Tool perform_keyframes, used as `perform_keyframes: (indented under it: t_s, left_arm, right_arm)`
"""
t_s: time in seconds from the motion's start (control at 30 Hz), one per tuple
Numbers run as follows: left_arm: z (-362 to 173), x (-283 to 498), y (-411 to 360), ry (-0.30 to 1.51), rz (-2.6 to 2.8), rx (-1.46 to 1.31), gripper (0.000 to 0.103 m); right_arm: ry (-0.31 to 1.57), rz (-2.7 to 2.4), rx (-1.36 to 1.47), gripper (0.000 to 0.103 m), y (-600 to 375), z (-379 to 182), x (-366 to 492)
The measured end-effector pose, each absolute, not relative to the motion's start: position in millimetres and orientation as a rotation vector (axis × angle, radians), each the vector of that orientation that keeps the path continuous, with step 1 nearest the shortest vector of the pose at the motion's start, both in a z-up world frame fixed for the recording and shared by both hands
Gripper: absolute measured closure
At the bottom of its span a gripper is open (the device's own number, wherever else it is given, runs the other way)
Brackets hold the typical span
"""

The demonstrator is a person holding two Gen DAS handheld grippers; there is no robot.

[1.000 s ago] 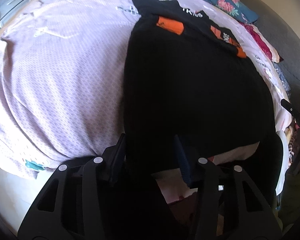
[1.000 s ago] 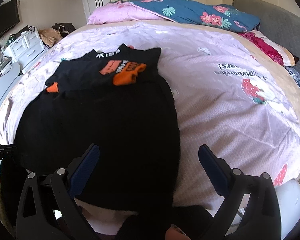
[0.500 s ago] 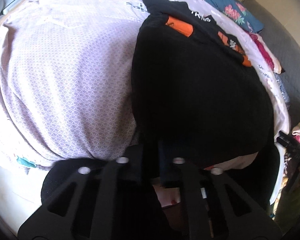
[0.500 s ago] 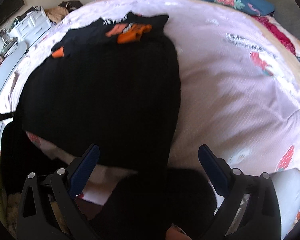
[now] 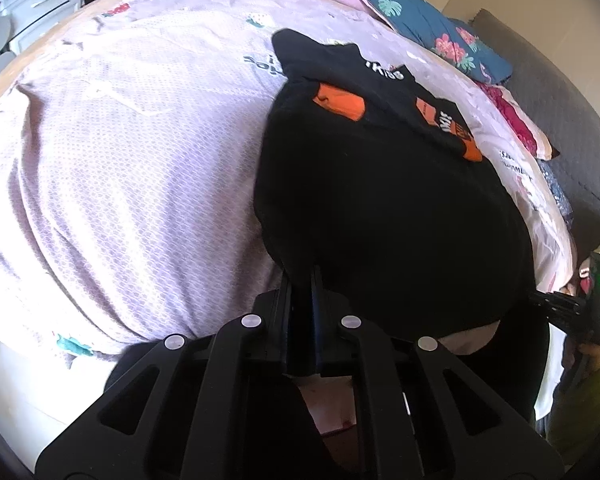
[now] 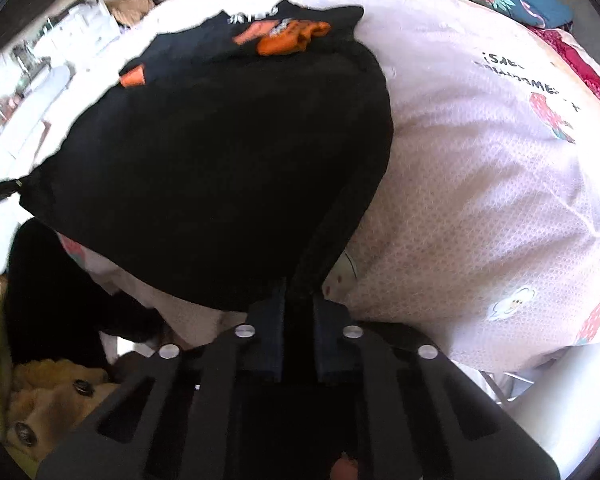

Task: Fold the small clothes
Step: 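Lift the hem with both grippers and fold it toward the collar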

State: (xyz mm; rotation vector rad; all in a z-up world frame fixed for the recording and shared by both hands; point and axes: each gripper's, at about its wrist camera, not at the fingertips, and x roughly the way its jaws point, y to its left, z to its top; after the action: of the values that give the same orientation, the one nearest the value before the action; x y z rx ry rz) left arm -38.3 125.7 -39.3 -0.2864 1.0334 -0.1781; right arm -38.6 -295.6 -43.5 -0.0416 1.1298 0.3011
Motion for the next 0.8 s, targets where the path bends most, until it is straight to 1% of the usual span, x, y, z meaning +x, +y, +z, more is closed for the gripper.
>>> perform_keyframes:
  t_s: [0.17, 0.3, 0.47, 0.6, 0.8]
  left_arm:
    - [-31, -37, 129, 1.008, -0.175, -0.298, 0.101]
    - [-22, -32, 128, 0.981, -0.171, -0.310, 0.101]
    - [4, -22, 131, 0.895, -0.168, -0.333, 0.101]
    - [22, -16, 131, 0.844, -0.164, -0.338, 0.101]
    - [44, -12, 131, 0.781, -0.161, -0.340, 0.101]
  right_arm:
    - [1.020, 0.339, 0.051, 0.094, -306, -13, -37]
    - [0.866, 0.346, 0.102, 0.094, -313, 21, -32]
    - [0.710, 0.324, 0.147, 0.094, -321, 53, -26]
    - [0.636, 0.285, 0.173, 0.094, -330, 67, -19]
    - [0.574, 0.232, 0.180, 0.094, -338, 78, -14]
